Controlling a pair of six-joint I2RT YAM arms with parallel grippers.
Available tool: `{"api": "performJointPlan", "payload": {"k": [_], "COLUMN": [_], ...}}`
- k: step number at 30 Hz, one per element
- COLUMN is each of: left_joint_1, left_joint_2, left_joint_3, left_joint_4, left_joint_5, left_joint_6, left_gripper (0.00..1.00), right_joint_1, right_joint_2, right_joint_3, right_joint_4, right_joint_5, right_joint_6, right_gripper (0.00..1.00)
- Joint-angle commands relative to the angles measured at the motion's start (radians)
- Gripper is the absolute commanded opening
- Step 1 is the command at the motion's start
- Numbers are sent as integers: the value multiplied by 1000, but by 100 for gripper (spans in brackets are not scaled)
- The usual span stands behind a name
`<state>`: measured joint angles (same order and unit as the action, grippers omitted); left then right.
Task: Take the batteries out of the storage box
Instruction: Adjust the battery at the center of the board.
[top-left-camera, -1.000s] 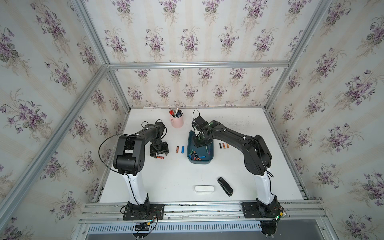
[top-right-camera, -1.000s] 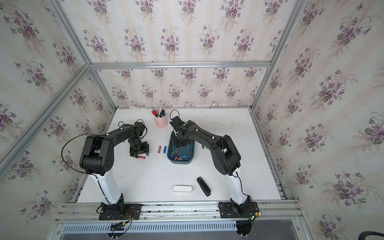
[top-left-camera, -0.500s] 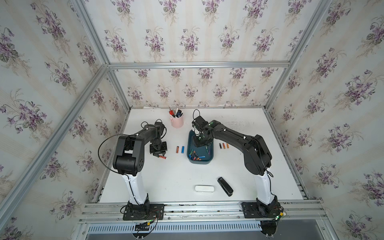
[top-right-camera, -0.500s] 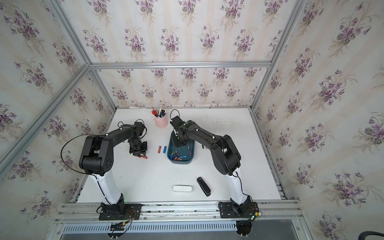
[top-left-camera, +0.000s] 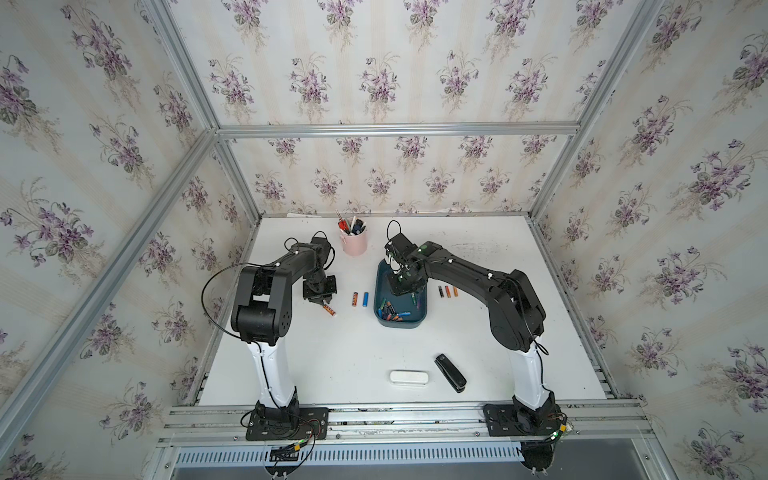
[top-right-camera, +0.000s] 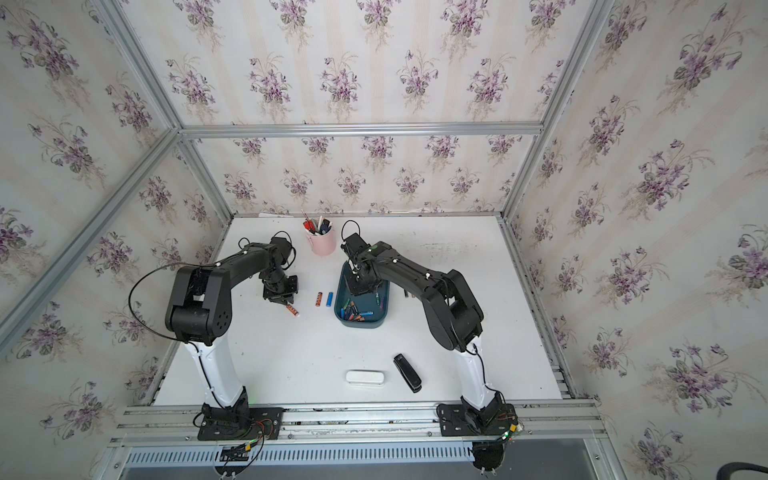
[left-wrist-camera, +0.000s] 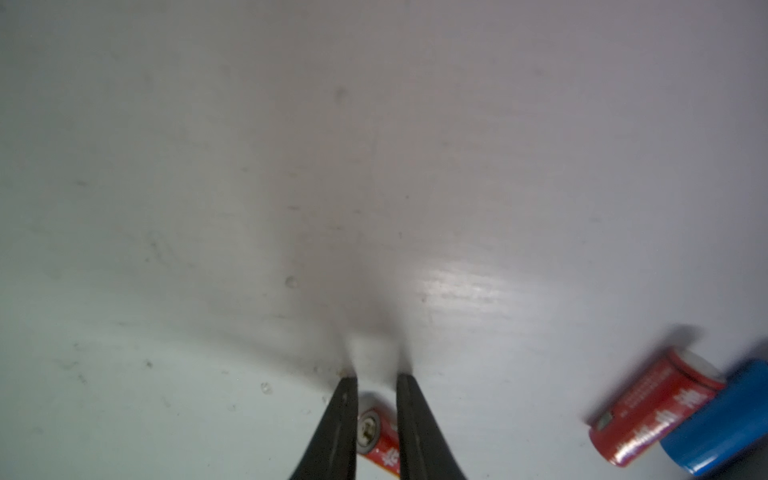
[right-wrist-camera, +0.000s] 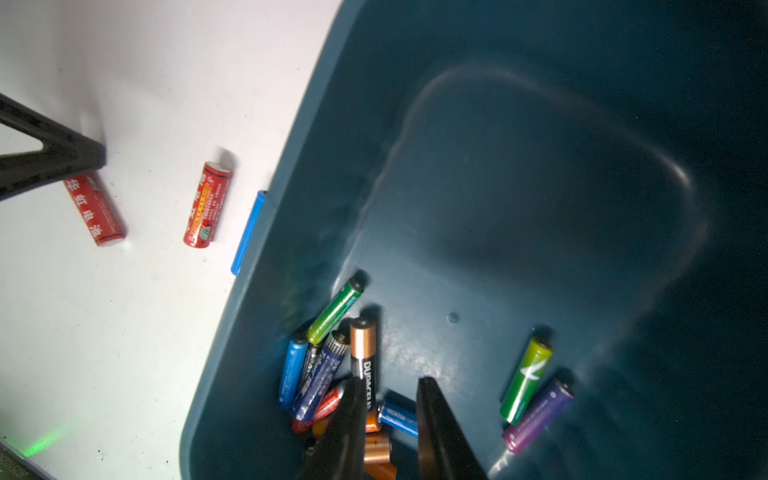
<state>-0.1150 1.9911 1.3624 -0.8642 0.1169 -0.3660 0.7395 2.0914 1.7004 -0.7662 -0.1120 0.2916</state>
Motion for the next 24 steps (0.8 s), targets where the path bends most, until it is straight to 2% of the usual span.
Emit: {"api": "performJointPlan", "payload": {"k": [1,3,7,11,13,19,23,24], "left_joint_1": [-1,1,-3,-19,-36,-75,-83,-84], "left_joint_2": [14,7,-9,-19,-21,-25,-35,-37], "left_joint_3": [22,29,35,29,21,-17,-44,-50], "left_joint_4": [-14,-29,-59,-78,-81,-82,-71,-69], "left_joint_5": [10,9,0,4,6,4,-2,-2], "left_joint_6": [19,18,19,16,12,-12,-24,-25], "left_gripper": [30,41,54,55,59,59,56,52], "right_joint_1": [-2,-3,-5,-5,-5,-6,-6,-6], "right_joint_2": [-14,-14,-15,-19,-25,-37,-42,-42], "right_joint_3": [-3,-3,0,-2,-7,-25,-31,-34], "right_joint_4": [-5,-4,1,1,5,16,19,21], "right_joint_5": [9,11,8,8,6,2,0,0], "right_joint_6": [9,9,8,4,4,4,3,3], "right_gripper": [27,27,27,27,27,27,27,27]}}
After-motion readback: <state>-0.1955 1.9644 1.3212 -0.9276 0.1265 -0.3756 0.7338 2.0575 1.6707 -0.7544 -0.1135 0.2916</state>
